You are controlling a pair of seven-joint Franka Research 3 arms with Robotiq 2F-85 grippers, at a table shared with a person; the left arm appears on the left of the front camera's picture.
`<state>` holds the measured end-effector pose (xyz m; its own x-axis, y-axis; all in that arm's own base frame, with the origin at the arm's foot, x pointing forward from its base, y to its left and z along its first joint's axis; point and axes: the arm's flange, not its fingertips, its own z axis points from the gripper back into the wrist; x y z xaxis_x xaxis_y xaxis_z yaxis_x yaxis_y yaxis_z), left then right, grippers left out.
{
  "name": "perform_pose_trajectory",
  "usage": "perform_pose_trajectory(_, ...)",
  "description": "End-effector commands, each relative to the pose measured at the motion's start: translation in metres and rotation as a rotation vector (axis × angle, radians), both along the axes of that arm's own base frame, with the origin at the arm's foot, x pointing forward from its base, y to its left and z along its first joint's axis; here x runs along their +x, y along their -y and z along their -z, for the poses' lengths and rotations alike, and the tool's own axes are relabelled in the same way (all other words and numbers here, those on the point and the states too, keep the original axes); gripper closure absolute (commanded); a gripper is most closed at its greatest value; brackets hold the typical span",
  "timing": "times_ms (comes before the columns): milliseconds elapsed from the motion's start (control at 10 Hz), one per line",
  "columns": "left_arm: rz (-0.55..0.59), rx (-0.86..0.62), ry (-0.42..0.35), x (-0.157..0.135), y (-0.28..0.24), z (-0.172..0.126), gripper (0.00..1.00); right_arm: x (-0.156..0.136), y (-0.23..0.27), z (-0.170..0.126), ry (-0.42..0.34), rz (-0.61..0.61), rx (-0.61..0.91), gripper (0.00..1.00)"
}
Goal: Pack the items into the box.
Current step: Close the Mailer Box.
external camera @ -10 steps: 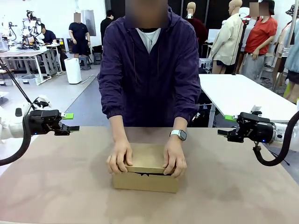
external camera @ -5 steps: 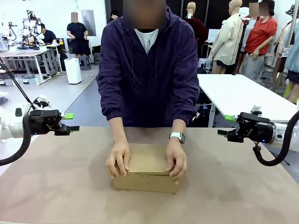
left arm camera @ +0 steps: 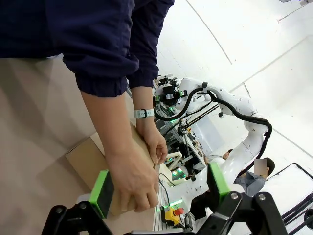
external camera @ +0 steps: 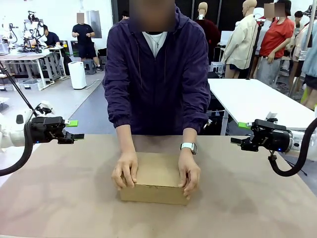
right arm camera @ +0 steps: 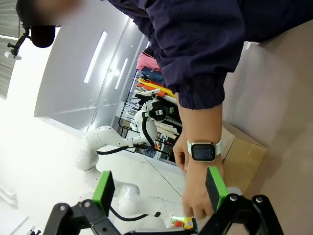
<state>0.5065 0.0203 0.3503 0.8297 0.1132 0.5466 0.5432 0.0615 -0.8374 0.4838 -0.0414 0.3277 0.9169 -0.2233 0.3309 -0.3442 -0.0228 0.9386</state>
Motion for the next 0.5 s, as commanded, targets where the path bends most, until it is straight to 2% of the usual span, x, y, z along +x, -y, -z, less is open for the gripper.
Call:
perform_pose_trajectory(0,-0.005,-0.014,0.019,0.0005,-0.0011,-0.0022,0.00,0.0011,-0.0010,-0.0033,-0.006,-0.007,0.008,0.00)
perform_pose_trajectory(400,-0.005,-0.014,0.019,0.0005,-0.0011,-0.0022,0.00,0.0011,-0.0010,-0.0033,-0.006,-0.007,0.008,0.00)
